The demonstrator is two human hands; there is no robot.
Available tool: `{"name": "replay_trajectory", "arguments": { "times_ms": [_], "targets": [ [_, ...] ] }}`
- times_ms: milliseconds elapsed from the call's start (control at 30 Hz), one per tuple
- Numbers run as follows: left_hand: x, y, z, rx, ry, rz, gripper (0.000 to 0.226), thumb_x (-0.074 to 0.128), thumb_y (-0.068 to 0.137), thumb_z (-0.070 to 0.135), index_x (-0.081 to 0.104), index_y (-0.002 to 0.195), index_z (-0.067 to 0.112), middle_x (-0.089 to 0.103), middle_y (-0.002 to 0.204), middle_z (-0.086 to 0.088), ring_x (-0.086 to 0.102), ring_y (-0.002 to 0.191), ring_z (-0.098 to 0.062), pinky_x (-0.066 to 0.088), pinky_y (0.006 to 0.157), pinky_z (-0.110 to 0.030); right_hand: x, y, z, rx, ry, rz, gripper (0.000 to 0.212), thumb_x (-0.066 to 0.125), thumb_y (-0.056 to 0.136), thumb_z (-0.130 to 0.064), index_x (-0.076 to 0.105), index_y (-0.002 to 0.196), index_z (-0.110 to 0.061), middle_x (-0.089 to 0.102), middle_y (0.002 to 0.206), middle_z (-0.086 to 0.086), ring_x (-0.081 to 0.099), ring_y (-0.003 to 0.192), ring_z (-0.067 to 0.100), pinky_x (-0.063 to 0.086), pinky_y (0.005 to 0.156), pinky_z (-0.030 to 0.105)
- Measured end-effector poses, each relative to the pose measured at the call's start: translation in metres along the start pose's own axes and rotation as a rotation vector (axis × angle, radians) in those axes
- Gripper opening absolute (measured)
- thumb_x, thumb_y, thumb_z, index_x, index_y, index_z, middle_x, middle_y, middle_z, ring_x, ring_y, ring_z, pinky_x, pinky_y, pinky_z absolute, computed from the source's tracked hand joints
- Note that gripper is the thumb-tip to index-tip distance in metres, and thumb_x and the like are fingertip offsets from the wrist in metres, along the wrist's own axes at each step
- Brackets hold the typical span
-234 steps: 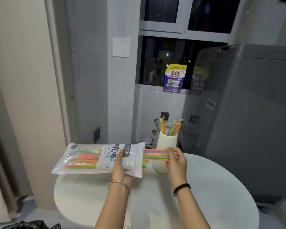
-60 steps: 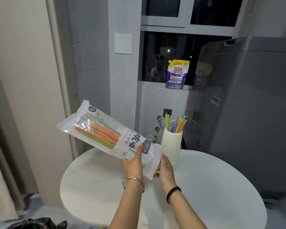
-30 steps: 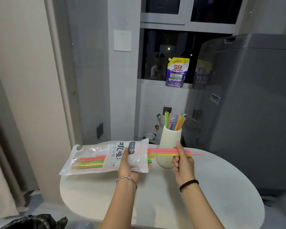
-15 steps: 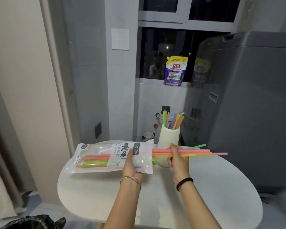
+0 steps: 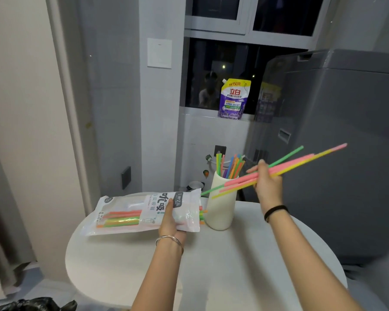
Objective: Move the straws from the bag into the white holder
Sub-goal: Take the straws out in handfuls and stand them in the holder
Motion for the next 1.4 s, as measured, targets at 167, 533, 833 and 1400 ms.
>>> {"name": "replay_trajectory", "arguments": {
  "times_ms": [167, 533, 833, 1400],
  "targets": [
    [0.004, 0.006, 0.001, 0.010, 0.013, -0.013, 0.052, 0.053, 0.099, 0.025, 0.042, 0.148, 0.012, 0.049, 0.149, -0.013, 0.045, 0.139, -0.033, 0.030, 0.117, -0.053, 0.005, 0.033, -0.041, -0.211, -0.079, 0.003, 0.048, 0.042, 0.097, -0.031, 0.059, 0.056, -0.015, 0.054, 0.046, -0.006, 0.049, 0.039, -0.003, 0.038, 0.042, 0.008],
    [0.000, 0.016, -0.002, -0.042, 0.056, -0.034, 0.057, 0.051, 0.099, 0.032, 0.038, 0.150, 0.011, 0.043, 0.152, -0.018, 0.040, 0.141, -0.037, 0.028, 0.118, -0.052, 0.036, 0.065, -0.052, -0.361, -0.450, -0.157, 0.047, 0.039, 0.097, -0.040, 0.055, 0.056, -0.023, 0.056, 0.054, -0.003, 0.059, 0.054, 0.014, 0.050, 0.057, 0.027],
    [-0.008, 0.021, -0.002, -0.065, 0.094, -0.022, 0.059, 0.053, 0.097, 0.036, 0.040, 0.149, 0.011, 0.045, 0.151, -0.019, 0.042, 0.139, -0.039, 0.029, 0.117, -0.053, 0.065, 0.070, -0.013, -0.305, -0.721, -0.325, 0.049, 0.043, 0.093, -0.046, 0.067, 0.076, -0.007, 0.060, 0.069, 0.005, 0.063, 0.080, 0.030, 0.052, 0.078, 0.040],
    [-0.006, 0.016, 0.002, -0.088, 0.054, -0.021, 0.059, 0.051, 0.098, 0.035, 0.038, 0.150, 0.010, 0.043, 0.152, -0.020, 0.041, 0.141, -0.037, 0.030, 0.117, -0.051, 0.069, 0.069, -0.004, -0.295, -0.546, -0.419, 0.050, 0.054, 0.092, -0.024, 0.034, 0.139, -0.022, 0.050, 0.135, 0.004, 0.051, 0.120, 0.022, 0.044, 0.092, 0.034]
  ]
}}
Point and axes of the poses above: each hand's wrist, its own y-axis towards the middle knuckle, its own x-axis out of the palm, z = x × y, the point moved 4 cm from there along y, towards the middle knuckle
